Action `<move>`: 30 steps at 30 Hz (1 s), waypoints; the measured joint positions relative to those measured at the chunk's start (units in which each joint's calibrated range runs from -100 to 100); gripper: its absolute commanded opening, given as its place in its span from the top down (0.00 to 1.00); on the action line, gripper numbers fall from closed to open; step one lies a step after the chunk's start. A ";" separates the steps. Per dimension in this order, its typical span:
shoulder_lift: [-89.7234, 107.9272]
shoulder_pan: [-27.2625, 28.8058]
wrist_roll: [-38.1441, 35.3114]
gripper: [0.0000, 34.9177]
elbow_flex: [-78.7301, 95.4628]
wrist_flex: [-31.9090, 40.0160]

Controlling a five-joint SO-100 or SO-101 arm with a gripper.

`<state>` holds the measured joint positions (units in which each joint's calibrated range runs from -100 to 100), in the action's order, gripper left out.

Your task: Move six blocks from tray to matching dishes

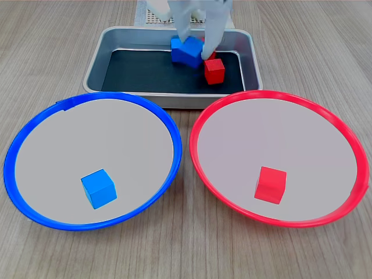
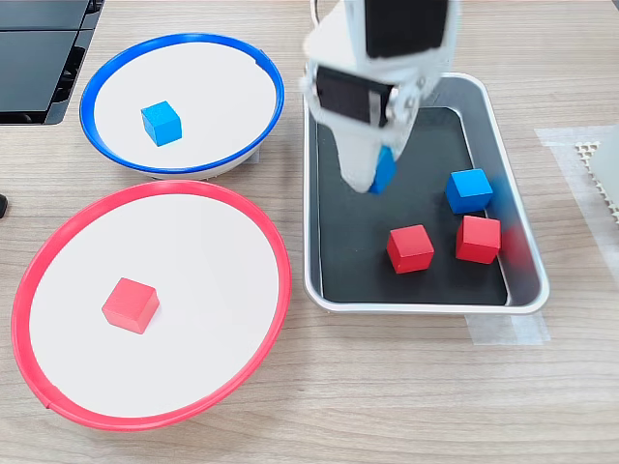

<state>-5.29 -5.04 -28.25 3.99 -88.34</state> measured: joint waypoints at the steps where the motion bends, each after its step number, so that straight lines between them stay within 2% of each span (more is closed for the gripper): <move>1: -0.09 0.53 2.20 1.00 -3.72 -0.33; 5: -6.22 5.66 12.65 1.00 -16.88 2.53; 9: -15.17 10.97 16.51 0.99 -22.50 11.50; 14: -19.86 12.83 16.56 0.44 -23.05 21.62; 15: -20.03 13.10 16.36 0.37 -23.05 23.49; 16: -20.12 13.54 16.21 0.36 -23.05 25.04; 18: -20.12 13.98 15.87 0.42 -22.60 26.02; 19: -19.69 14.07 15.63 0.51 -21.51 26.18; 20: -19.44 14.07 15.53 0.66 -20.87 26.18; 21: -18.50 13.98 15.43 0.88 -19.96 26.18; 22: -16.88 13.89 15.34 0.99 -18.69 25.53; 26: -8.61 13.10 14.70 0.99 -12.61 20.39; 30: 5.37 9.20 14.07 0.97 2.36 12.32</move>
<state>0.09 4.16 -14.19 6.35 -76.02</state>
